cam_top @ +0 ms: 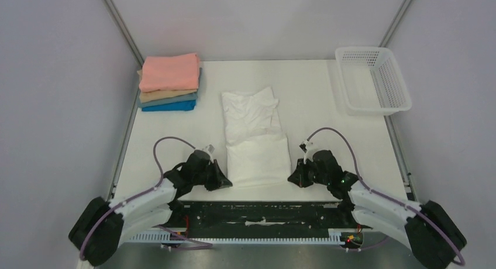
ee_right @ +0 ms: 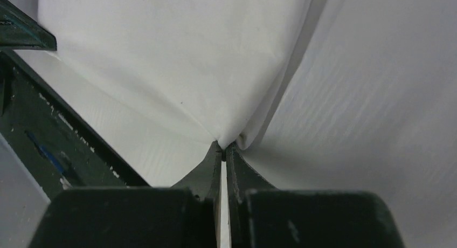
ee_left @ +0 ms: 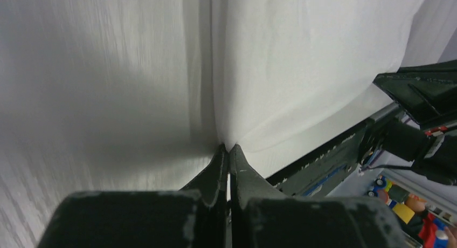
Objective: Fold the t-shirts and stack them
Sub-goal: Grab one side of the 2/3 rectangular tshirt with both arms, then fold the long partially folded tshirt into a neat square
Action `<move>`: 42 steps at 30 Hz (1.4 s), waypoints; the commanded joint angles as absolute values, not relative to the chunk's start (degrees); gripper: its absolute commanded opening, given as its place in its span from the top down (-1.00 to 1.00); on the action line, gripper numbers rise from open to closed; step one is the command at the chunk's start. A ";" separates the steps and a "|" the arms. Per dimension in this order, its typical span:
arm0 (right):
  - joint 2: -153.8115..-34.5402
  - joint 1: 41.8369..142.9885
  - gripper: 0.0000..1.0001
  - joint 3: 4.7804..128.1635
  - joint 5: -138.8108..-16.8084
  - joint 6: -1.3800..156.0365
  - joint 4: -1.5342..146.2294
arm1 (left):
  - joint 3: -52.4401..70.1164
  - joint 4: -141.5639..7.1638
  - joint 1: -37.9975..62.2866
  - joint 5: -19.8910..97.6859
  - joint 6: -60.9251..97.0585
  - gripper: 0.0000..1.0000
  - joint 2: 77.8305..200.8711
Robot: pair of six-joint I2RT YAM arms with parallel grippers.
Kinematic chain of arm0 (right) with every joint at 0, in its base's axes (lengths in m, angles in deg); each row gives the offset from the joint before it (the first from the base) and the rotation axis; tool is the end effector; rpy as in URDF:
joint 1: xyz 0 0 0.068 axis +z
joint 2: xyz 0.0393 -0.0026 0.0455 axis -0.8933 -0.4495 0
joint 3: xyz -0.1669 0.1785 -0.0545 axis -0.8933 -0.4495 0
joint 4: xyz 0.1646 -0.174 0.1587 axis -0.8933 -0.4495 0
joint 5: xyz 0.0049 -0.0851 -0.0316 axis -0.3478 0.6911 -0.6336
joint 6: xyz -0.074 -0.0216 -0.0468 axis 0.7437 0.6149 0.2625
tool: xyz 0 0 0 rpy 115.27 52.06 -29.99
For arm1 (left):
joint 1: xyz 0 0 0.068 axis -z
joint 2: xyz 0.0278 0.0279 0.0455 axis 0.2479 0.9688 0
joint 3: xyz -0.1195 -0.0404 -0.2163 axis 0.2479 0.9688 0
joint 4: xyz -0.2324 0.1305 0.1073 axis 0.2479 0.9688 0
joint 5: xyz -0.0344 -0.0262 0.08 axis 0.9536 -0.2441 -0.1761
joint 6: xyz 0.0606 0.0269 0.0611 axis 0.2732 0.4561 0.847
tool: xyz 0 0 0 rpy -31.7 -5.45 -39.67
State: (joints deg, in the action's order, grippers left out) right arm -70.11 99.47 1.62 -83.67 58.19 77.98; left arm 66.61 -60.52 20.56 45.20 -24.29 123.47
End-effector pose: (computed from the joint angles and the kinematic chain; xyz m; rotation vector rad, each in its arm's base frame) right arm 0.1789 0.1542 0.0599 -0.3432 2.3841 0.8070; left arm 0.1779 -0.1487 0.0544 -0.3165 2.6436 -0.9257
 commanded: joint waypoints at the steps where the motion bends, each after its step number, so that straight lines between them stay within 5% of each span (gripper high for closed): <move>1: -54.15 101.56 1.00 -5.06 -83.06 52.89 61.05 | 73.26 -44.62 26.35 42.40 -32.43 0.95 105.09; 9: -43.71 103.14 1.00 -2.03 -88.59 54.01 61.92 | 72.32 -42.60 29.35 46.07 -33.98 0.96 87.14; 31: -60.15 102.69 1.00 29.42 -63.75 66.86 69.32 | 40.54 -45.30 24.51 31.70 -20.54 0.96 115.38; 42: -74.23 93.58 1.00 38.73 -74.97 68.10 76.76 | 34.49 -45.60 12.89 34.63 -17.64 0.95 121.89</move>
State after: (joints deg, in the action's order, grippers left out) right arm -70.70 96.87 34.56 -69.24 67.24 70.29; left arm 37.89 -44.63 16.15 34.80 -20.94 119.73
